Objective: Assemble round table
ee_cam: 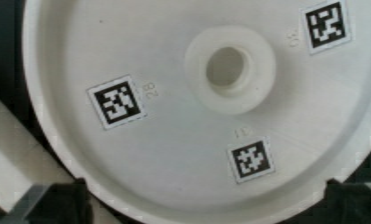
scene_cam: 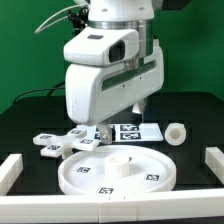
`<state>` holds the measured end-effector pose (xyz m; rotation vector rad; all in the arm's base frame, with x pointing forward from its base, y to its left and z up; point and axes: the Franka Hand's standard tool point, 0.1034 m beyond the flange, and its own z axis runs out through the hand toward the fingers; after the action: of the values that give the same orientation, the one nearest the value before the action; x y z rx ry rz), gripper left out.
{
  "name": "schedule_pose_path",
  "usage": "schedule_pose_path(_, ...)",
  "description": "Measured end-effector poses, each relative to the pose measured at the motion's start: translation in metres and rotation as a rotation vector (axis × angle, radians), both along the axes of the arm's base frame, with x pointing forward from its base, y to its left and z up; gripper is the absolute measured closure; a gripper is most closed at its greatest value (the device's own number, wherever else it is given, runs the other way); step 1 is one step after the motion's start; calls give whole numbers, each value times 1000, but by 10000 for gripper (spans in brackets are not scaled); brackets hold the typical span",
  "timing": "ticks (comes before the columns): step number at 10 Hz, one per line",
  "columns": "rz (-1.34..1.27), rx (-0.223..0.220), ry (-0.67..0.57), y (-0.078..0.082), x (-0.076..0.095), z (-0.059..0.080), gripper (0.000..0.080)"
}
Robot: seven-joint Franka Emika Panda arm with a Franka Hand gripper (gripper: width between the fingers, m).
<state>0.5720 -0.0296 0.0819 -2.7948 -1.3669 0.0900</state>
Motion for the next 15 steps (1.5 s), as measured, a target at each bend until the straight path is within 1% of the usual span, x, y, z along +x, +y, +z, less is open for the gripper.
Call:
schedule_pose_path(2,-6,2,-11,-3,-11,-19,150)
schedule_pose_path(4,-8,4,-14,-3,-17,-32,150)
schedule_pose_path(9,-16,10,-9,-7,-25,-68,150)
schedule_pose_path(11,-17,11,-2,-7,-27,-72,150)
schedule_pose_path(12,-16,10,-2,-7,-27,-71,176)
schedule_pose_path(13,-16,10,-3,-7,-27,-71,176)
schedule_pose_path(14,-16,10,-4,-7,-27,-71,358)
schedule_pose_path(15,-16,10,-4,-7,-27,-71,392)
